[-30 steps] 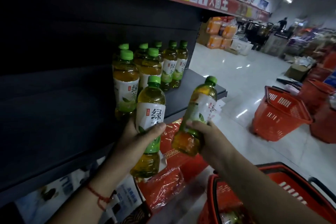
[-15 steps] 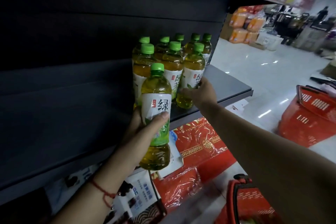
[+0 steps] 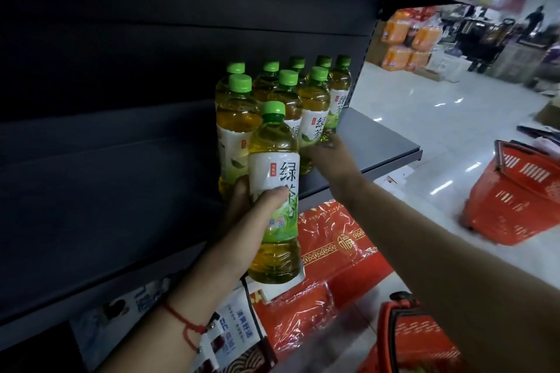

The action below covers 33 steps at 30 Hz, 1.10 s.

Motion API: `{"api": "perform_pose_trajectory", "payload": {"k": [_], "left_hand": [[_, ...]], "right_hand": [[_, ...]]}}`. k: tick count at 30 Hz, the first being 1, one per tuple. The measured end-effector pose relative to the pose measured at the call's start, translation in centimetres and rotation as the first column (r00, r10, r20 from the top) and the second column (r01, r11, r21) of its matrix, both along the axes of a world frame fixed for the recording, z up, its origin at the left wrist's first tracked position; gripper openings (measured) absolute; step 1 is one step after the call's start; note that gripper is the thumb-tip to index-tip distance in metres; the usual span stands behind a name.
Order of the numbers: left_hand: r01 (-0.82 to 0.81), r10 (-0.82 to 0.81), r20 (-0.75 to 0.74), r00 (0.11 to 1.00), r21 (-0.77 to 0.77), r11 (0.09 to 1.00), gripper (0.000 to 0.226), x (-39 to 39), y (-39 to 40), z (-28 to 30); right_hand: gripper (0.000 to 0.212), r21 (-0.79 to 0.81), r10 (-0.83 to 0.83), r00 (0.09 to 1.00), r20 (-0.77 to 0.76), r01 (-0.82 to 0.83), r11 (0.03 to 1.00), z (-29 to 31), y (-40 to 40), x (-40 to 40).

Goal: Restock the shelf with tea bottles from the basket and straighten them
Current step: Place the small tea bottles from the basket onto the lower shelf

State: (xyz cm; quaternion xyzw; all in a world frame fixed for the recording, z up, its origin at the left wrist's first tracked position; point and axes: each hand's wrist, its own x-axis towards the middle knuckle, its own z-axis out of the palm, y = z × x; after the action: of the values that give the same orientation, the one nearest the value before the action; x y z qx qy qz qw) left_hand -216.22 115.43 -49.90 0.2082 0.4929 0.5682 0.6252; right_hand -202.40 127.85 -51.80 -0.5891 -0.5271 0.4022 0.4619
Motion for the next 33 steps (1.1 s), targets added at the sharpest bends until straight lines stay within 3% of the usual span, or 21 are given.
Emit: {"api": "perform_pose_trajectory", "payload": {"k": [2, 4, 6, 8, 10, 12, 17, 20, 23, 27, 30, 33], "left_hand": [[0.001, 0.005, -0.243, 0.97, 0.025, 1.0, 0.052, 0.9, -0.5, 0.3], [0.023, -0.004, -0.287, 0.958, 0.065, 0.998, 0.064, 0.9, -1.1, 0.2], [0.053, -0.024, -0.281, 0.959, 0.096, 0.994, 0.059, 1.5, -1.2, 0.3], [0.085, -0.042, -0.354, 0.934, 0.107, 0.991, 0.058, 2.0, -1.8, -0.2], [0.217, -0.138, -0.4, 0.906, 0.159, 0.963, 0.058, 2.4, -3.0, -1.1], [0.369, -0.254, -0.456, 0.853, 0.184, 0.911, 0.046, 2.8, -4.3, -1.8], [0.444, -0.258, -0.556, 0.79, 0.229, 0.866, 0.041, 4.5, -4.8, -2.4], [0.515, -0.207, -0.732, 0.649, 0.223, 0.828, 0.045, 4.5, -4.8, -2.3], [0.538, -0.054, -0.891, 0.45, 0.223, 0.813, 0.043, 4.0, -4.5, -1.9], [0.526, 0.138, -0.975, 0.172, 0.21, 0.824, 0.05, 3.5, -4.3, -1.5], [0.529, 0.168, -0.984, 0.054, 0.171, 0.831, 0.052, 3.4, -4.1, -1.4], [0.524, 0.148, -0.989, -0.003, 0.125, 0.843, 0.052, 3.3, -3.8, -1.5]], "right_hand": [[0.039, -0.068, 0.004, 0.99, -0.139, -0.013, 0.998, 0.8, -4.9, 0.4], [0.036, -0.11, 0.081, 0.981, -0.177, -0.102, 0.989, 0.3, -10.0, 1.4], [0.04, -0.166, 0.208, 0.963, -0.173, -0.237, 0.957, -0.1, -14.5, 2.0], [0.044, -0.193, 0.292, 0.951, -0.099, -0.307, 0.932, -0.5, -17.6, 2.0], [0.039, -0.149, 0.32, 0.947, -0.024, -0.32, 0.936, -0.7, -19.3, 1.7], [0.034, -0.096, 0.272, 0.956, 0.108, -0.262, 0.96, -1.0, -19.2, 1.7], [0.037, 0.017, 0.201, 0.953, 0.226, -0.21, 0.977, -1.5, -18.8, 3.8], [0.04, 0.049, 0.218, 0.946, 0.241, -0.236, 0.97, -1.4, -18.0, 5.2], [0.047, 0.042, 0.209, 0.943, 0.26, -0.228, 0.973, -1.3, -16.1, 6.7], [0.045, 0.065, 0.149, 0.941, 0.303, -0.176, 0.982, -1.0, -12.4, 7.4], [0.049, 0.075, 0.103, 0.961, 0.257, -0.126, 0.989, -1.2, -8.7, 7.4], [0.053, 0.101, 0.034, 0.982, 0.187, -0.053, 0.993, -1.3, -5.0, 7.3]]}}
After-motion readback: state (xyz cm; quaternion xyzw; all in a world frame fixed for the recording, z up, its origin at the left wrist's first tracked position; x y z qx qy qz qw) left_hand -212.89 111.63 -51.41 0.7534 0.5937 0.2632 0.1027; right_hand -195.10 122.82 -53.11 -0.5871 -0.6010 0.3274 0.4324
